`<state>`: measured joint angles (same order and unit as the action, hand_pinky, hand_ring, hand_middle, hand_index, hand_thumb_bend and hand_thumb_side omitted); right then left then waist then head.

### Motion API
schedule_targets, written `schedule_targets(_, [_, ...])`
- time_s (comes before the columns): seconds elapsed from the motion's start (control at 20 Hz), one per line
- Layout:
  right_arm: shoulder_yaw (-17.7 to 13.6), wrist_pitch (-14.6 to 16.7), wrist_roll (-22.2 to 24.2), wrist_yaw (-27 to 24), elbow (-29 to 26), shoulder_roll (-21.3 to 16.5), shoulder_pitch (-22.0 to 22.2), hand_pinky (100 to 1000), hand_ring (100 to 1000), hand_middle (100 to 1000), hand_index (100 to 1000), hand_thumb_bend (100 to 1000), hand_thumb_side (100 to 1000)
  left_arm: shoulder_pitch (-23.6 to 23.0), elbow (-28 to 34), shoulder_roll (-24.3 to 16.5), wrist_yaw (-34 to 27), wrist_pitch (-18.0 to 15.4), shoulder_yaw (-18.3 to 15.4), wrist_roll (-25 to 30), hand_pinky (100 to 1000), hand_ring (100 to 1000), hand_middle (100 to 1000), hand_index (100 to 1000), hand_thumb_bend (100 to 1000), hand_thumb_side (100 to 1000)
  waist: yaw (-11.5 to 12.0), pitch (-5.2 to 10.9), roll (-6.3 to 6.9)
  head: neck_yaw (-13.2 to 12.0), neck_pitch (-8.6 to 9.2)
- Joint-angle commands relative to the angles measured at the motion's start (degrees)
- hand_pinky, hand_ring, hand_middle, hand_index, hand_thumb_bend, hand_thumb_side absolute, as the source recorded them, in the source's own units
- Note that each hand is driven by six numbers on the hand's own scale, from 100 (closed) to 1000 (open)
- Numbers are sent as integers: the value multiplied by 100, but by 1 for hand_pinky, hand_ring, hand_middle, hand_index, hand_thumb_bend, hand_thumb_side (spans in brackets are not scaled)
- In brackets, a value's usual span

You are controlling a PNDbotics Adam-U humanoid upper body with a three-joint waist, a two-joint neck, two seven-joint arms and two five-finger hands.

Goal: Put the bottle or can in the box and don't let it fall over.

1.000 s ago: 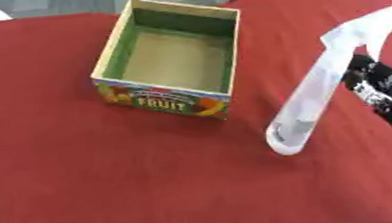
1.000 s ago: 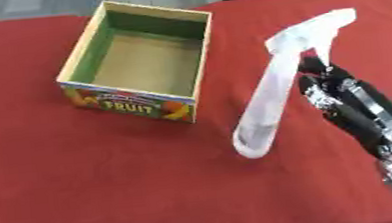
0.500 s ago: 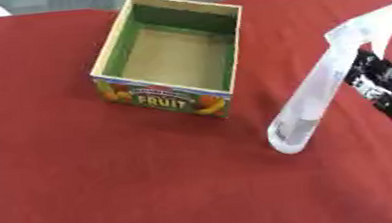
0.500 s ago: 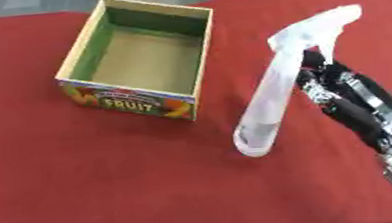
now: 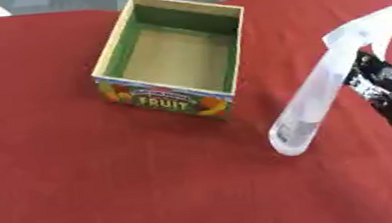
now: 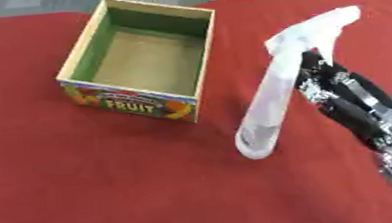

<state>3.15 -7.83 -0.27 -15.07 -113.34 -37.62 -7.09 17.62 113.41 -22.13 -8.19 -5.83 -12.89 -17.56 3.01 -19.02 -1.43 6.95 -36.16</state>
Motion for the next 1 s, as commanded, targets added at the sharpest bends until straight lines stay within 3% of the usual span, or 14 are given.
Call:
schedule_targets(0.05, [-100, 21, 10, -83, -126, -147, -16, 1000, 926, 914, 998, 100, 706, 45, 118, -83, -26, 15, -12, 3, 530, 1000, 1000, 661, 216, 747, -11, 90, -1, 9, 55])
schedule_targets(1.0, [-105, 256, 46, -76, -126, -9, 217, 1000, 923, 913, 996, 100, 690, 18, 118, -104, 3, 37, -3, 35, 529, 1000, 1000, 661, 210, 744, -55, 138, -8, 42, 59])
